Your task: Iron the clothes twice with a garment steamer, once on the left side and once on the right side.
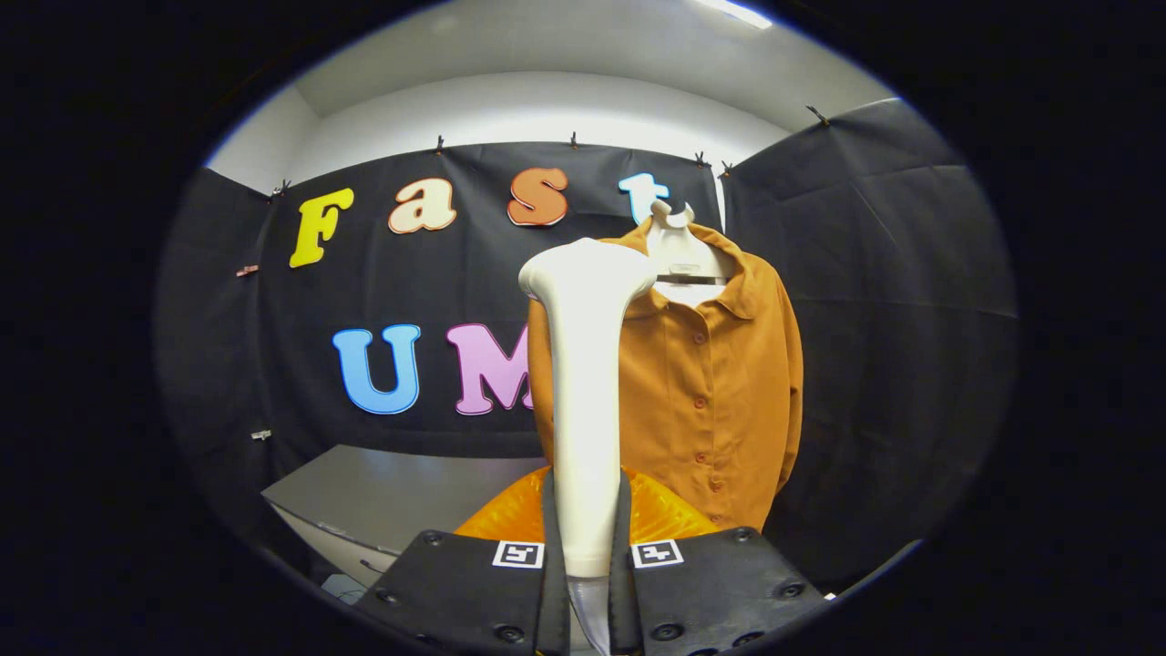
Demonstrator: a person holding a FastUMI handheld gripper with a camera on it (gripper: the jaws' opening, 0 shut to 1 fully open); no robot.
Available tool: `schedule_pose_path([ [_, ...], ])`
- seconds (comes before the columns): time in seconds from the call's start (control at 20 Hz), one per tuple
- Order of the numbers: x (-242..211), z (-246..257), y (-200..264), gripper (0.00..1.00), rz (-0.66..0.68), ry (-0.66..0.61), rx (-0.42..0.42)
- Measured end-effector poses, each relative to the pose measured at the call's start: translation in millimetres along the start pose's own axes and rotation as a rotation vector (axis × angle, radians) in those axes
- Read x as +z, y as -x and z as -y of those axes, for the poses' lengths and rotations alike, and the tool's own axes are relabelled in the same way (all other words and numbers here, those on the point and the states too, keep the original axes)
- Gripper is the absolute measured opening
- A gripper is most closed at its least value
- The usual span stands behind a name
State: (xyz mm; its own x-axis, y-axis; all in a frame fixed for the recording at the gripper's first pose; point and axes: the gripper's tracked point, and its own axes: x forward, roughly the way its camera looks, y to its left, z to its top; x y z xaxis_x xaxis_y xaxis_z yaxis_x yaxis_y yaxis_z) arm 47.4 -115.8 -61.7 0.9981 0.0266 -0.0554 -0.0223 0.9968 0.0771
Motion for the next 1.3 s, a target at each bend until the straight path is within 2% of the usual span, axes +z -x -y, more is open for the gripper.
schedule_pose_path([
  [0.5, 45, -56, 13, 0.20, 0.076, -0.026, 0.074],
  [1.3, 40, -46, 10, 0.20, 0.058, -0.016, 0.076],
])
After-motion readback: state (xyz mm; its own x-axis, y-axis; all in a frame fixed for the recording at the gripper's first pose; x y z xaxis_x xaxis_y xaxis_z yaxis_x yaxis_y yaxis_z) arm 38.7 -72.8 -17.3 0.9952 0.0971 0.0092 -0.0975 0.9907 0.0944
